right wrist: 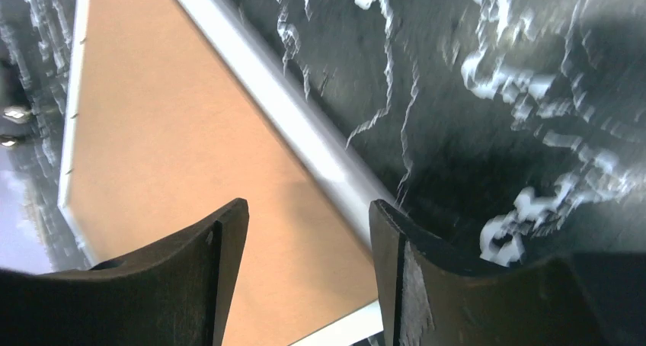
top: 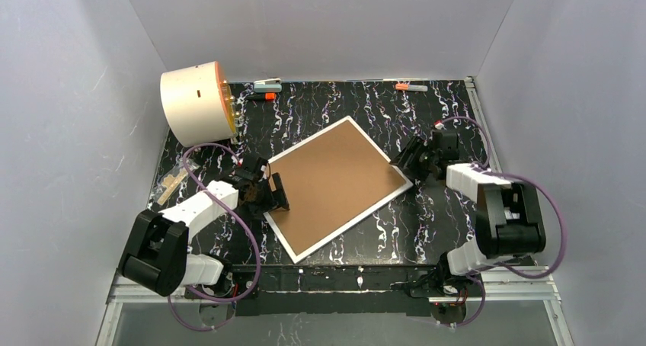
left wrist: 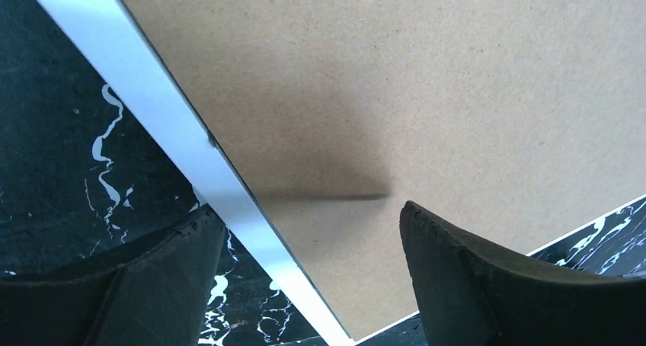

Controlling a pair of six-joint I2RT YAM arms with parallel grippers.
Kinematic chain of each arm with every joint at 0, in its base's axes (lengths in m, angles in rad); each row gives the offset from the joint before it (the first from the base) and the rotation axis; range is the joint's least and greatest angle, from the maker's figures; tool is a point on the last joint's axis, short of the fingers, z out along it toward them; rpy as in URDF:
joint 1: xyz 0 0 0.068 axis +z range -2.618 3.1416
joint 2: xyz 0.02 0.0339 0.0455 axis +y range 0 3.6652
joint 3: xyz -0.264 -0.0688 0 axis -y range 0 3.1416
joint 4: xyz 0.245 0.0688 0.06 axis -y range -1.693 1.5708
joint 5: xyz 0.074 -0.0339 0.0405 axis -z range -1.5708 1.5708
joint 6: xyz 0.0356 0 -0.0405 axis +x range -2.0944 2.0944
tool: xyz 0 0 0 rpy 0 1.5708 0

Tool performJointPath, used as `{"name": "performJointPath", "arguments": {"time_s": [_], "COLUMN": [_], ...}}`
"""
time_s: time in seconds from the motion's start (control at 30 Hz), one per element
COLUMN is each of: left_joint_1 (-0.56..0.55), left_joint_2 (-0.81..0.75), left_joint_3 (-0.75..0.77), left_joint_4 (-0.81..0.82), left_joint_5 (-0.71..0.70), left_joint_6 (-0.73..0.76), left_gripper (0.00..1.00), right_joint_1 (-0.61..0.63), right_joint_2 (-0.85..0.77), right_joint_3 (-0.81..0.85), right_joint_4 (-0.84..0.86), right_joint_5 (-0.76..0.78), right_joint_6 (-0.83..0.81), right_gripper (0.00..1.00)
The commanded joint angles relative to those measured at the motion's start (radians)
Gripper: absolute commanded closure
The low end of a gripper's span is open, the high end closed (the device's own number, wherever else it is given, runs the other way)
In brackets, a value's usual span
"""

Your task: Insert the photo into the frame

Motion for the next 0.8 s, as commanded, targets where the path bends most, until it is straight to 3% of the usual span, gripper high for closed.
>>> {"name": "performJointPath", "arguments": {"time_s": [0.0,0.37,0.67,0.77], "left_joint_1": [-0.002,0.047,0.077,0.081], "left_joint_2": [0.047,0.125,0.123,0.115], "left_joint_3": [-0.01,0.006,0.013,0.014], "left_joint_4": [0.21,0.176,0.109,0.103], "left_joint_5": [0.1,0.091,0.048,0.036], "left_joint_6": [0.034,0.054,0.078,0.082], "left_gripper": [0.18,0.21,0.2,0.2], "right_joint_1": [0.044,0.04,-0.016,-0.045], "right_joint_2": [-0.14,-0.194,-0.249,-0.222], "right_joint_3": [-0.055,0.025,0.072,0.073], "right_joint_4": [-0.146,-0.407,-0.479,-0.467], "right_joint_5": [-0.1,0.128,0.296,0.286], "right_joint_6": [0.083,-0.005,-0.006,-0.023], "right_gripper": [0.33,0.32,0.31,0.32]}}
